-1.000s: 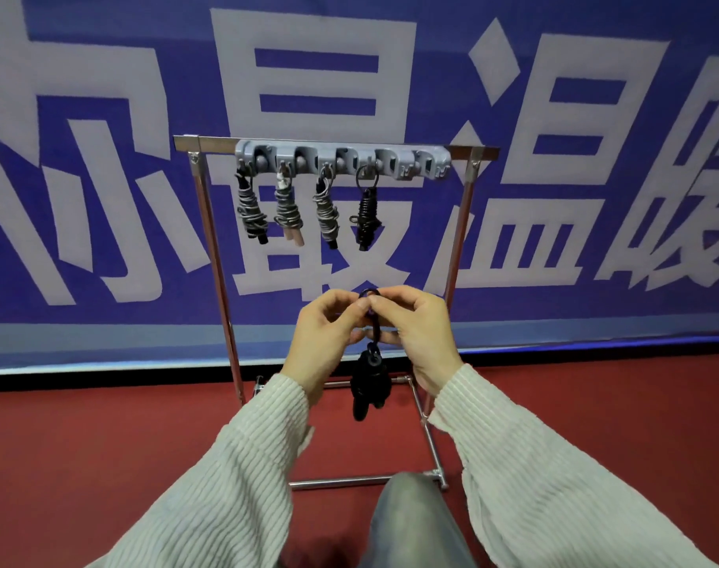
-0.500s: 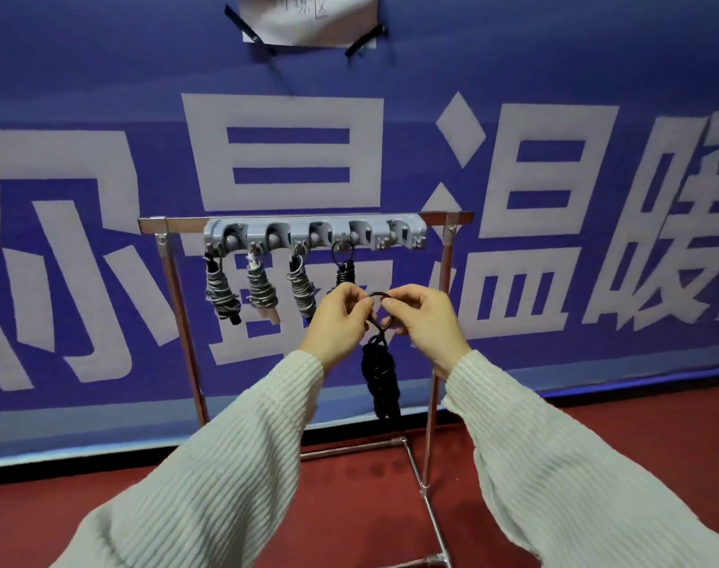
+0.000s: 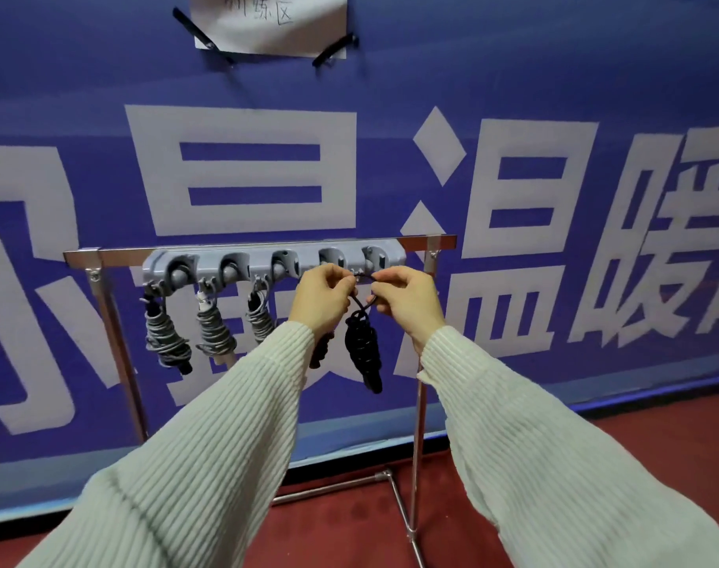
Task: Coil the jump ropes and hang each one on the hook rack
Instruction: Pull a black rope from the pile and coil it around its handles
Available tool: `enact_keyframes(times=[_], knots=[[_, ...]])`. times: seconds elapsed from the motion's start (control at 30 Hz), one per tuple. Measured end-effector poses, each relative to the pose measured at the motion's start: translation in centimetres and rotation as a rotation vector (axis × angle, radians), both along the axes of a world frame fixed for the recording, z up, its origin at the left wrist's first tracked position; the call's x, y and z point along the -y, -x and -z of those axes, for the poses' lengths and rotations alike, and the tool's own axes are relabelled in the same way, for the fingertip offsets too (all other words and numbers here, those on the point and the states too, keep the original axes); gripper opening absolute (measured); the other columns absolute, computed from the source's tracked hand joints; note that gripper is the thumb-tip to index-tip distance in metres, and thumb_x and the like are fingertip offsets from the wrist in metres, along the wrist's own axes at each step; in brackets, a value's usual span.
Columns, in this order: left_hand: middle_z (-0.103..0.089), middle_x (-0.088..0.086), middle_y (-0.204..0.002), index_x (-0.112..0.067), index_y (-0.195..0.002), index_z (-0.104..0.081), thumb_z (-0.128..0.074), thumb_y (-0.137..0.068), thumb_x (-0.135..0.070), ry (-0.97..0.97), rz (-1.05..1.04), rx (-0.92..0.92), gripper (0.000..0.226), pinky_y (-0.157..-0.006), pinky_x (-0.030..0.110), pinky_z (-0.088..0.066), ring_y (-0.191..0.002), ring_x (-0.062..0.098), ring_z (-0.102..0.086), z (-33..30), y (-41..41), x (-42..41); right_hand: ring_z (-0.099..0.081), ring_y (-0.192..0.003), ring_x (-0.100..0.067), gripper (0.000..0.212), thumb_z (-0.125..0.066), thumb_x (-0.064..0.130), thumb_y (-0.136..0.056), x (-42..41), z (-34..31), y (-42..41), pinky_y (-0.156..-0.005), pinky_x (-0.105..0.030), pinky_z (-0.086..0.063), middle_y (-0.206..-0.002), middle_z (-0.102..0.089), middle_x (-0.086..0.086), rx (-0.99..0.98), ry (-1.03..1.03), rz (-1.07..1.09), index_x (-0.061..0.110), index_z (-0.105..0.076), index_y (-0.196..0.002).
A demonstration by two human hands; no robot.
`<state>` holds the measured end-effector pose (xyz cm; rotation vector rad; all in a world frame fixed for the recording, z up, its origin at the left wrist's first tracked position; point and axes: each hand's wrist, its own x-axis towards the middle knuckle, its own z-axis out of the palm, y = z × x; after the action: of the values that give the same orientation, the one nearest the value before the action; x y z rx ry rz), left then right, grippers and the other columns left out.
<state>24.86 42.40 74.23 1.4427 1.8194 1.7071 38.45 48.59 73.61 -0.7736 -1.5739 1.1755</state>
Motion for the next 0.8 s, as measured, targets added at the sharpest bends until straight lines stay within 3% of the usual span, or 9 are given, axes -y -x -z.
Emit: enact_keyframes(times=[0.17, 0.23, 0.4, 0.6, 0.7, 0.8], knots=[[-0.073, 0.008, -0.087, -0.018, -0.097, -0.062, -0.062, -0.098, -0.014, -0.049, -0.059, 0.036, 0.003, -0.069, 0.036, -0.056, -0.066, 0.016, -0.062, -0.3, 0.9, -2.5, -0.075, -0.077, -0.019, 0.01, -0.067, 0.003, -0.094, -1.9, 0.0, 2.0, -0.071, -0.029, -0.062, -0.09, -0.074, -0.009, -0.045, -0.031, 0.1, 0.013, -0.068, -0.097], [-0.072, 0.01, -0.09, -0.023, -0.091, -0.058, -0.062, -0.097, -0.013, -0.053, -0.069, 0.049, 0.012, -0.07, 0.038, -0.058, -0.067, 0.017, -0.064, -0.3, 1.1, -3.3, -0.075, -0.079, -0.021, 0.01, -0.066, 0.003, -0.094, -2.4, 0.1, 2.6, -0.072, -0.031, -0.063, -0.089, -0.074, -0.009, -0.043, -0.03, 0.128, 0.013, -0.068, -0.095], [-0.073, 0.015, -0.093, -0.018, -0.095, -0.058, -0.059, -0.098, -0.008, 0.006, -0.039, 0.065, 0.01, -0.064, 0.032, -0.059, -0.064, 0.015, -0.067, 1.3, 1.5, -4.7, -0.075, -0.077, -0.02, 0.015, -0.068, 0.004, -0.092, -3.6, 1.9, 3.5, -0.076, -0.044, -0.064, -0.082, -0.074, -0.003, 0.043, -0.039, 0.181, 0.019, -0.069, -0.089], [-0.069, 0.005, -0.11, -0.015, -0.127, -0.057, -0.048, -0.103, -0.004, 0.064, 0.01, 0.136, 0.028, -0.073, 0.029, -0.062, -0.08, 0.017, -0.074, 3.4, 1.4, -3.2, -0.074, -0.083, -0.018, 0.014, -0.068, 0.011, -0.089, -3.1, 3.4, 3.1, -0.082, -0.048, -0.062, -0.082, -0.075, 0.001, 0.101, -0.027, 0.17, 0.025, -0.07, -0.087], [-0.069, 0.006, -0.107, -0.012, -0.121, -0.058, -0.049, -0.103, -0.005, 0.053, -0.028, 0.154, 0.021, -0.067, 0.026, -0.058, -0.077, 0.018, -0.074, 4.1, 1.8, -1.7, -0.074, -0.085, -0.019, 0.014, -0.067, 0.008, -0.092, -2.4, 3.7, 2.2, -0.082, -0.045, -0.063, -0.085, -0.075, -0.001, 0.102, -0.006, 0.168, 0.021, -0.07, -0.089], [-0.072, 0.011, -0.098, -0.009, -0.108, -0.063, -0.049, -0.101, -0.004, 0.064, -0.041, 0.165, 0.016, -0.072, 0.038, -0.062, -0.071, 0.019, -0.07, 4.3, 2.2, -0.2, -0.075, -0.087, -0.022, 0.01, -0.066, 0.004, -0.092, -1.3, 4.0, 1.2, -0.083, -0.04, -0.063, -0.086, -0.075, -0.006, 0.084, 0.045, 0.157, 0.013, -0.07, -0.094]])
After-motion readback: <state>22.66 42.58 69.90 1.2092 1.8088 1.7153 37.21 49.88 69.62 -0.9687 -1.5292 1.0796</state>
